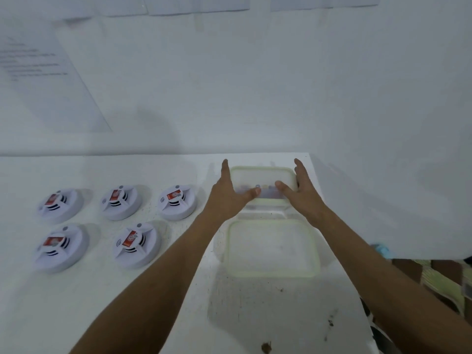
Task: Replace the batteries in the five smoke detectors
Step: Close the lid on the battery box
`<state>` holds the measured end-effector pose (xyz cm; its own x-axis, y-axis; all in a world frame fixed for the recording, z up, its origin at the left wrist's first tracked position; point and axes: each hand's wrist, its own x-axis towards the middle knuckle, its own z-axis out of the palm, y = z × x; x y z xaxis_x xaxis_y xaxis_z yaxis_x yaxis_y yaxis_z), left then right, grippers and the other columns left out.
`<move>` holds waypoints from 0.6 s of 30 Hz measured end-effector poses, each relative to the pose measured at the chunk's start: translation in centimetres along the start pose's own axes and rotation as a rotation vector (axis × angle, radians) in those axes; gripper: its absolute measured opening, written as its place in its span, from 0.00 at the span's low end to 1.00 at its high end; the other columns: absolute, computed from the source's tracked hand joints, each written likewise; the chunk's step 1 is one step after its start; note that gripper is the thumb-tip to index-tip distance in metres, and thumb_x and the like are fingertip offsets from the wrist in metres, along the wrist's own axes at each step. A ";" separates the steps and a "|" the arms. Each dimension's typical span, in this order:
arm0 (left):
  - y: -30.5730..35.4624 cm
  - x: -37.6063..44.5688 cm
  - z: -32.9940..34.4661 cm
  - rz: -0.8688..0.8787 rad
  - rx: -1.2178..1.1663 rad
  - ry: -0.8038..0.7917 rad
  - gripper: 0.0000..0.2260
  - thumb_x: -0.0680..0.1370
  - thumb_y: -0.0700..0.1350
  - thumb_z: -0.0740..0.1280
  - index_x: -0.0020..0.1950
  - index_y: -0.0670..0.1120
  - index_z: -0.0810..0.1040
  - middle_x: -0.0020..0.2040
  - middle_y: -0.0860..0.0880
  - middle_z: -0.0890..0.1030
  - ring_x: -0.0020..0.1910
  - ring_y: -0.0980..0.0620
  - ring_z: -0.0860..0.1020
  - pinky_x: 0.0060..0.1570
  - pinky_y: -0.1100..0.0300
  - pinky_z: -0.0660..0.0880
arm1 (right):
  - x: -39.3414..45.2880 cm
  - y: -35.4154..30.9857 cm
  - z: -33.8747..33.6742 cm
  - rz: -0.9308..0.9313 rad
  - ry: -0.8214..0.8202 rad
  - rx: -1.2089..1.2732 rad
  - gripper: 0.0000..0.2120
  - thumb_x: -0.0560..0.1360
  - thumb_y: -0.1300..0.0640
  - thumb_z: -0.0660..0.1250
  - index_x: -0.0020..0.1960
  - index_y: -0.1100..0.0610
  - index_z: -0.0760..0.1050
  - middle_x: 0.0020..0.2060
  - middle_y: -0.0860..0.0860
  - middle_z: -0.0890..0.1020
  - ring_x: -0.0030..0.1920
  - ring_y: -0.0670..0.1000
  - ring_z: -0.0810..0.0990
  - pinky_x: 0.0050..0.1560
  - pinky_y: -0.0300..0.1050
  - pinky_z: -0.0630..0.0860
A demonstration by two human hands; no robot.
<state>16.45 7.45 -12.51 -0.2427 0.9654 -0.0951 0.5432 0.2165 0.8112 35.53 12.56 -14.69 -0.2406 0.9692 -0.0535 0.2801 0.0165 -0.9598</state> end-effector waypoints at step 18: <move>-1.2 -0.5 0.3 -0.042 -0.173 0.050 0.47 0.71 0.60 0.73 0.80 0.53 0.47 0.77 0.47 0.62 0.75 0.48 0.63 0.66 0.58 0.63 | -1.6 0.3 -1.1 0.077 -0.146 0.100 0.46 0.77 0.43 0.68 0.79 0.41 0.36 0.80 0.46 0.54 0.78 0.49 0.59 0.73 0.47 0.63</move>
<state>16.15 6.77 -13.58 -0.3037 0.9469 -0.1056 0.3865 0.2238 0.8947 37.01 11.26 -14.57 -0.3567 0.9204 -0.1599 0.2103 -0.0876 -0.9737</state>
